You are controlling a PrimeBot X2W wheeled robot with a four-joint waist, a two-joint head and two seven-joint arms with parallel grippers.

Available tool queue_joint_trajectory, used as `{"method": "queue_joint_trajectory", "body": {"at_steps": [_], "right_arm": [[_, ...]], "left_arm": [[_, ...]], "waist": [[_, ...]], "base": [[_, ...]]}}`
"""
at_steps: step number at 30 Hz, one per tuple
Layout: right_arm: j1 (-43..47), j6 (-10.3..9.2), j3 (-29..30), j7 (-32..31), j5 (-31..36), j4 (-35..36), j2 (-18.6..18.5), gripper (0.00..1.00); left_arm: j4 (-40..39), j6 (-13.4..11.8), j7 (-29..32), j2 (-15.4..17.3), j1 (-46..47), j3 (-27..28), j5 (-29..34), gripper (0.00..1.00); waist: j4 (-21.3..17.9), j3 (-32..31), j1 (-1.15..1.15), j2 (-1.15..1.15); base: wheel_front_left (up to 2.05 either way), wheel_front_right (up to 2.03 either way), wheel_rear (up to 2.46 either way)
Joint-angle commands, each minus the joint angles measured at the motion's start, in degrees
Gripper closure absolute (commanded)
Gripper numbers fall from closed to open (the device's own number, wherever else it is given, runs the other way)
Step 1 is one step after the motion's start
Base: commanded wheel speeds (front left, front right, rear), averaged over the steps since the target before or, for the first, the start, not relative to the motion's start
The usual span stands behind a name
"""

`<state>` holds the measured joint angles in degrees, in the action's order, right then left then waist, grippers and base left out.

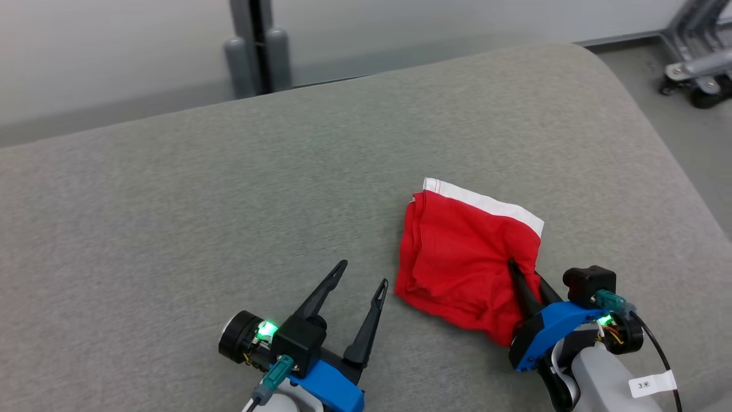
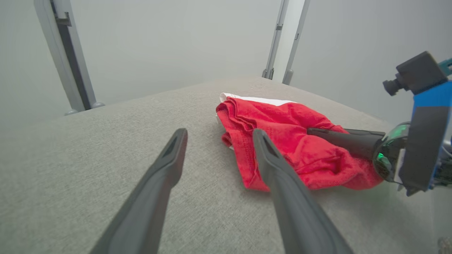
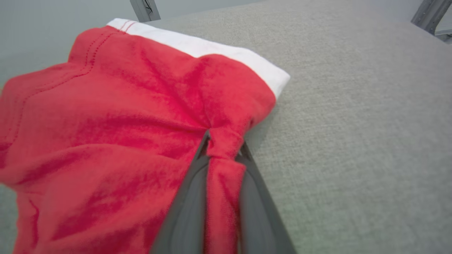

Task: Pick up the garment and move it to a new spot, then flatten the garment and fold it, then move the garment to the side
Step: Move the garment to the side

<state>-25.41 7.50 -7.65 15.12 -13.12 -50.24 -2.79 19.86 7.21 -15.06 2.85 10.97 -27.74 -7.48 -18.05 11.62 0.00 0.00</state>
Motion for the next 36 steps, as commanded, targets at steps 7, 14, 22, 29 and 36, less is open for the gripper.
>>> {"method": "queue_joint_trajectory", "body": {"at_steps": [7, 14, 22, 29, 36], "right_arm": [[0.5, -0.02, -0.1, 0.0, 0.9, 1.7, -0.2, 1.00], [-6.0, -0.02, 3.9, -0.4, 13.0, -0.8, -0.5, 1.00], [-14.6, -0.02, 14.4, -7.6, 26.8, -2.3, -9.1, 1.00], [-16.7, -0.02, 28.8, -13.4, 33.1, -0.8, -17.5, 1.00], [-17.8, -0.02, 39.6, -16.2, 37.1, 2.3, -17.5, 0.68]], "left_arm": [[1.0, 0.3, -0.2, 0.1, 0.4, -0.1, 0.5, 0.00], [1.5, 0.3, -0.2, 0.4, 0.2, 2.8, 0.9, 0.00], [1.2, 0.3, -0.2, 2.4, 1.0, 2.9, 1.5, 0.00], [0.3, 0.3, -0.2, 2.9, 1.6, 3.6, 1.0, 0.00], [0.0, 0.3, -0.1, 3.3, 2.5, 4.3, 0.8, 0.00]], "waist": [[-4.1, 0.6, 0.00, 0.00], [-2.3, 3.2, 0.00, 0.00], [4.7, 7.4, 0.00, 0.00], [10.4, 10.2, 0.00, 0.00], [12.7, 12.0, 0.00, 0.00]], "base": [[0.00, 0.00, 0.00], [0.00, 0.00, 0.00], [0.00, 0.00, 0.00], [0.00, 0.00, 0.00], [0.00, 0.00, 0.00]]}}
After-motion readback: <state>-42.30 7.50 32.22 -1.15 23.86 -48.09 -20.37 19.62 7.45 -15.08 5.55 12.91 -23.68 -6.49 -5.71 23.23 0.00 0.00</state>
